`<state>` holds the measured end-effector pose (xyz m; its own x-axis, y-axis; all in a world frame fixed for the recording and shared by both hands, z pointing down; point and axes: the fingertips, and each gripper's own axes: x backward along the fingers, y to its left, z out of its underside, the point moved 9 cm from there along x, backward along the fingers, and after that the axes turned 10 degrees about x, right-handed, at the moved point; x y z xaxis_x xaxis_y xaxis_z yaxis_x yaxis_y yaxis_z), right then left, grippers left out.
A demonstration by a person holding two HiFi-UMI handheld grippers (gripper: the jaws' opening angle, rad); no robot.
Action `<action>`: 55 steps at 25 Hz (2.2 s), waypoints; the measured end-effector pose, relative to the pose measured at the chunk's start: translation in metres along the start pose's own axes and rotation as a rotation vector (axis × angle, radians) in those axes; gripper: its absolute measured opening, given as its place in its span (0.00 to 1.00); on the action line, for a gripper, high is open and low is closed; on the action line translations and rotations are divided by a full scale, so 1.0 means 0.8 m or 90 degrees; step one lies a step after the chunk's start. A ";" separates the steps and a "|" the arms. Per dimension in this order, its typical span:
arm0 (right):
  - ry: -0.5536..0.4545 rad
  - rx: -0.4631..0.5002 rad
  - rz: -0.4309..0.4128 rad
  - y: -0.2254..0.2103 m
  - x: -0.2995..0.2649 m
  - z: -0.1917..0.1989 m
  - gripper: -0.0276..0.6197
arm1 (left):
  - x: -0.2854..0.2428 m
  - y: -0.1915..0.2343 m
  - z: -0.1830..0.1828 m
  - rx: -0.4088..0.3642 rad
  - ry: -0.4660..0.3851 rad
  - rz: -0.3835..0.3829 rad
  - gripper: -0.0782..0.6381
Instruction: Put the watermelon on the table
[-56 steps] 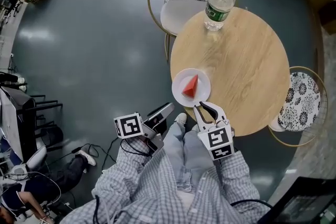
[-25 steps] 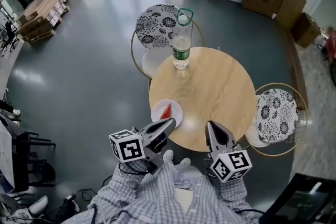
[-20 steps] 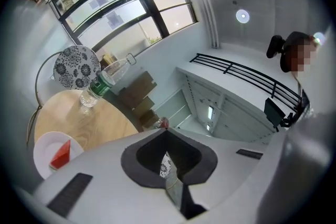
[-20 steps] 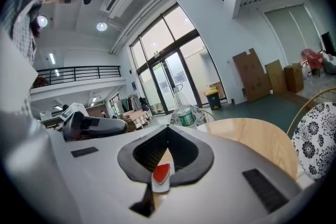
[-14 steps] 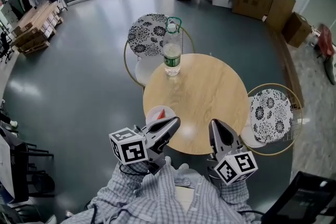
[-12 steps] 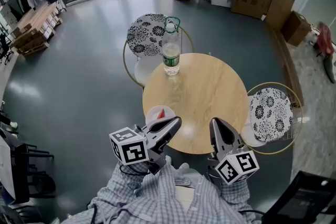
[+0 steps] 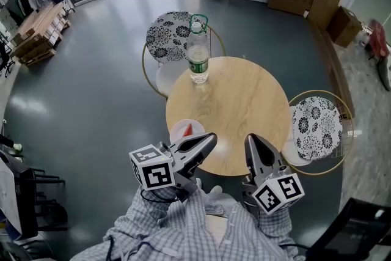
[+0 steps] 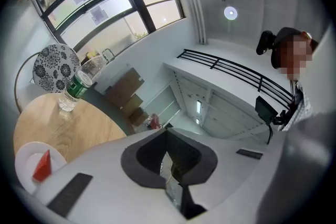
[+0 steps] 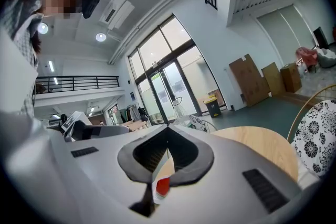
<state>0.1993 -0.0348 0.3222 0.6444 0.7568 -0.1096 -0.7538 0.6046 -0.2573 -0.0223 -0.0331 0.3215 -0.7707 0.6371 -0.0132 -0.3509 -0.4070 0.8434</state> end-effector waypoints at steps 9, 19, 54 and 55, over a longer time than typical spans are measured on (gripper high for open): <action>0.008 0.001 -0.012 0.005 -0.007 0.002 0.05 | 0.004 0.005 0.000 -0.005 0.007 -0.009 0.12; 0.016 -0.018 -0.023 0.005 -0.015 0.006 0.05 | 0.007 0.010 0.000 -0.007 0.008 -0.022 0.12; 0.028 -0.022 -0.039 0.010 -0.020 0.014 0.05 | 0.006 0.010 0.005 -0.016 0.021 -0.026 0.12; 0.029 -0.021 -0.039 0.010 -0.020 0.014 0.05 | 0.006 0.009 0.005 -0.016 0.021 -0.027 0.12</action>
<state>0.1815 -0.0396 0.3329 0.6952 0.7059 -0.1357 -0.7083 0.6405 -0.2968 -0.0265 -0.0301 0.3301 -0.7716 0.6326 -0.0667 -0.3970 -0.3969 0.8276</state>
